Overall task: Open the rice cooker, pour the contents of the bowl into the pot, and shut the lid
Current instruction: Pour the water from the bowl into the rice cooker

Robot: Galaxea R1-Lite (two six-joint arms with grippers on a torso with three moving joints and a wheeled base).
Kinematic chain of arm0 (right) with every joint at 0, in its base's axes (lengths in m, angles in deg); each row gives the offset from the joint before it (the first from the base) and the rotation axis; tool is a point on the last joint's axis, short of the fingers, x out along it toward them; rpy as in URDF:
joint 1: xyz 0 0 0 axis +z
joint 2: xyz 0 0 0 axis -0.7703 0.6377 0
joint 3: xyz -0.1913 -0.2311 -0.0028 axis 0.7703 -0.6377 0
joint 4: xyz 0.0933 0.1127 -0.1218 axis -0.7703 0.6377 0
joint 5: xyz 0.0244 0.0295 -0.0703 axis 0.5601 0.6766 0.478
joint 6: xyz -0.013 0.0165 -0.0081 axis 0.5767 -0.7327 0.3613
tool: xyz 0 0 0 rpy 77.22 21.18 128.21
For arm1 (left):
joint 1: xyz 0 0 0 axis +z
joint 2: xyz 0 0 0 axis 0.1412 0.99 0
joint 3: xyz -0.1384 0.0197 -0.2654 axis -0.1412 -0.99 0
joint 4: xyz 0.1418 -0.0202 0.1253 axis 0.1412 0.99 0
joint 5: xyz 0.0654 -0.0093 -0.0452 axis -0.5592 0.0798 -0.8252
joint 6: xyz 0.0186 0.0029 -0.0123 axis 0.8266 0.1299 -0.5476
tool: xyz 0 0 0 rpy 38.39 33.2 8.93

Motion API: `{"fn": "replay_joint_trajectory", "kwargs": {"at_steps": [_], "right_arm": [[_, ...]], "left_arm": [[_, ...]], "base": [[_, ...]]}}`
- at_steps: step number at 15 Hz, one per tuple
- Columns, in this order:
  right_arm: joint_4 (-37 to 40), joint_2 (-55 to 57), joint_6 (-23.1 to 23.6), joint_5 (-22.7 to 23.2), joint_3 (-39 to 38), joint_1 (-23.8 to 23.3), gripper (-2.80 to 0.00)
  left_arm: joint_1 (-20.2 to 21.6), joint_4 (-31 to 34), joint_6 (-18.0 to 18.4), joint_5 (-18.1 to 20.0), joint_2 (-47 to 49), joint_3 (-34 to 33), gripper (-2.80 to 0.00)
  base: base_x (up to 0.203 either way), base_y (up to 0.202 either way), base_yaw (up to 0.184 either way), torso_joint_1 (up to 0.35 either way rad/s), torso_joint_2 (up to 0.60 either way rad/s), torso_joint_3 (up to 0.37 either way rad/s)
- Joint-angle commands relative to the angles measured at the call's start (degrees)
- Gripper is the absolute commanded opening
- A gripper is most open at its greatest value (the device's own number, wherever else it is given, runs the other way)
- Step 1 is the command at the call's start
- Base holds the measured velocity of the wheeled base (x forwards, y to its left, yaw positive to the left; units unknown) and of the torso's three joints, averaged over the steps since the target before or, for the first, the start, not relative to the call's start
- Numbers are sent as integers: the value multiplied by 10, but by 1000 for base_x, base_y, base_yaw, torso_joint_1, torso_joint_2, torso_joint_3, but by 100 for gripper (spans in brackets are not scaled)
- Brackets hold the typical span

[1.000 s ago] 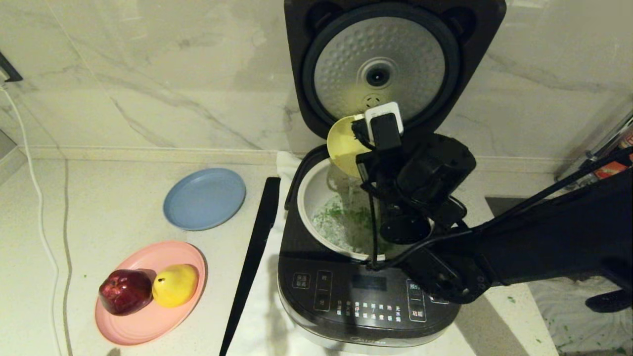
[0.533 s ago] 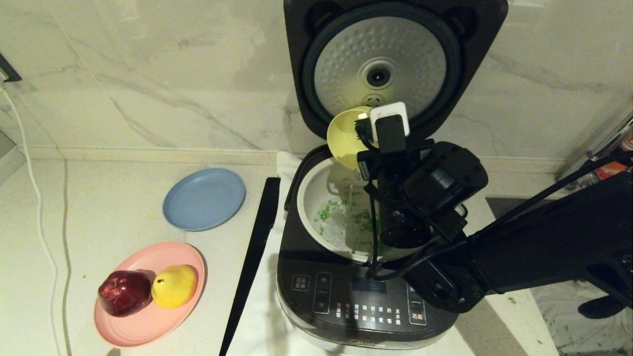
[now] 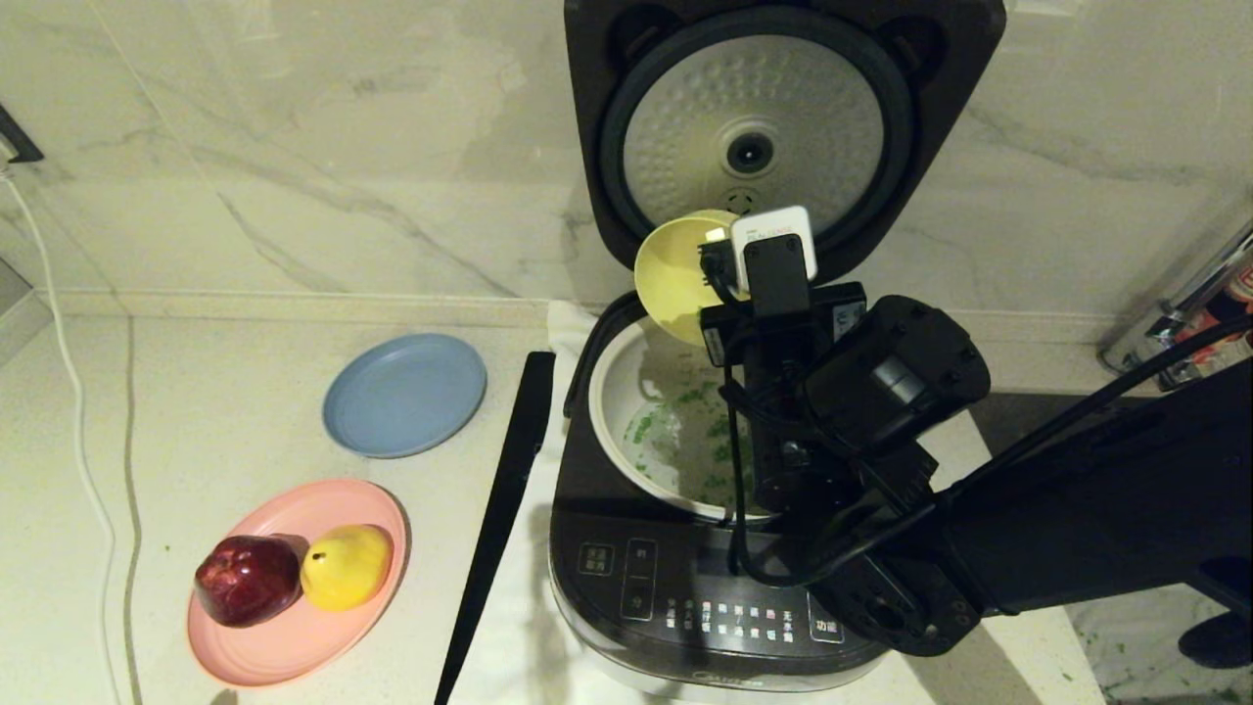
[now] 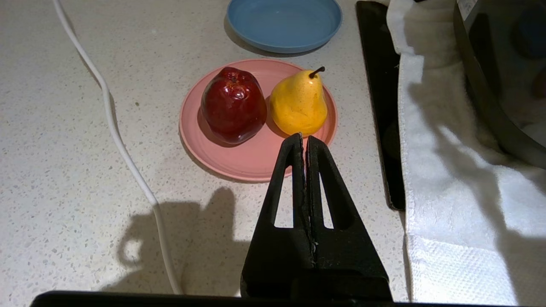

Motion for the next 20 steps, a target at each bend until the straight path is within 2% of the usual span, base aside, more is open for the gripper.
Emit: {"fn": "replay_joint_trajectory", "kwargs": {"at_steps": [1, 6, 15, 17, 20], "right_arm": [[-4, -6, 6, -2, -5, 0, -280], [-19, -3, 10, -4, -44, 7, -280], [-9, -15, 11, -10, -54, 13, -280], [18, -37, 10, -23, -50, 18, -280], [102, -90, -2, -51, -34, 25, -280]], "left_arm": [[0, 0, 0, 0, 0, -2, -280], [0, 0, 0, 0, 0, -2, -280], [0, 0, 0, 0, 0, -2, -280], [0, 0, 0, 0, 0, -2, -280], [0, 0, 0, 0, 0, -2, -280]], "base": [[0, 0, 0, 0, 0, 0], [0, 0, 0, 0, 0, 0], [0, 0, 0, 0, 0, 0], [0, 0, 0, 0, 0, 0], [0, 0, 0, 0, 0, 0]]}}
